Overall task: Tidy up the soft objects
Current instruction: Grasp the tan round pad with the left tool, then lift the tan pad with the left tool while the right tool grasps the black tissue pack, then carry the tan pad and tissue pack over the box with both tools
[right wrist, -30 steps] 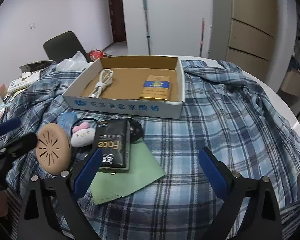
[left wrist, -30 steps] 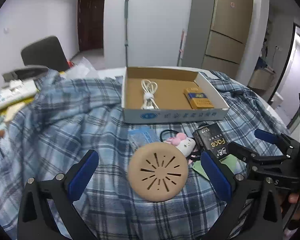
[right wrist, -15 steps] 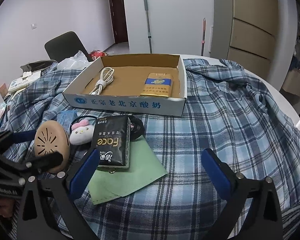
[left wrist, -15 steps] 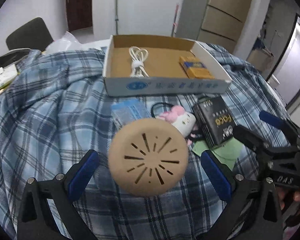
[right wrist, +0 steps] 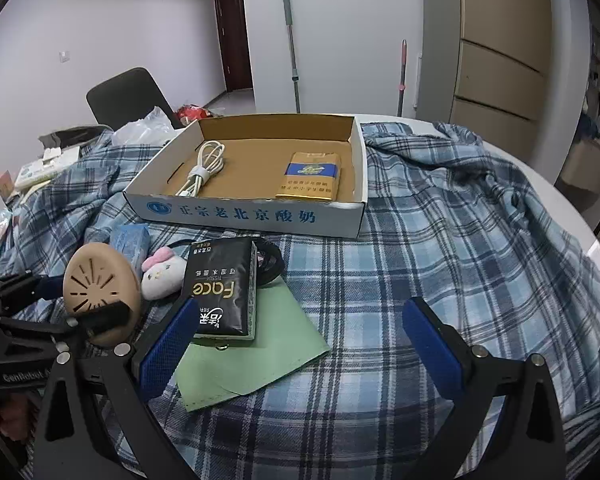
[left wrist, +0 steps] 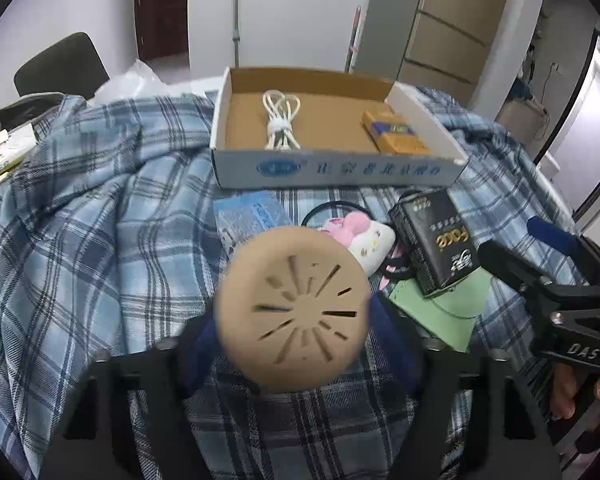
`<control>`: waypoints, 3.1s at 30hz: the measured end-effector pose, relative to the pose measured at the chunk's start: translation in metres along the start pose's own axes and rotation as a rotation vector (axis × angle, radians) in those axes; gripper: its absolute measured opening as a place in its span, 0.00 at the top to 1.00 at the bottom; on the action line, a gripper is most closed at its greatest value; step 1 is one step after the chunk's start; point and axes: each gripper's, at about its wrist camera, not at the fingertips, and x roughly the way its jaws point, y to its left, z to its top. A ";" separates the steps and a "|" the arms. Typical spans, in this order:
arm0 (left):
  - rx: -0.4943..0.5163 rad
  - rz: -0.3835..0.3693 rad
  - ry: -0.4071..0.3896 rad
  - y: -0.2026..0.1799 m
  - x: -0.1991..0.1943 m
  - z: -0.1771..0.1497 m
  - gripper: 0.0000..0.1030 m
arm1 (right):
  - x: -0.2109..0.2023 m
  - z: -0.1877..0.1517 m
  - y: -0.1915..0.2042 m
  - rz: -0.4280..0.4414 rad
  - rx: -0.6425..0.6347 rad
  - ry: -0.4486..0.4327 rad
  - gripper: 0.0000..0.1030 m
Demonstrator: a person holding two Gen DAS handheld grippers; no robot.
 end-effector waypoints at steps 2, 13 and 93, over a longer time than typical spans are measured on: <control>-0.024 -0.035 -0.026 0.005 -0.006 0.000 0.60 | -0.003 0.002 0.002 -0.020 -0.018 -0.005 0.02; 0.041 0.084 -0.076 -0.009 -0.019 0.001 0.13 | -0.037 0.015 0.004 -0.046 -0.038 -0.072 0.02; 0.038 0.029 -0.691 -0.030 -0.182 0.076 0.24 | -0.118 0.104 0.017 0.068 -0.053 -0.418 0.56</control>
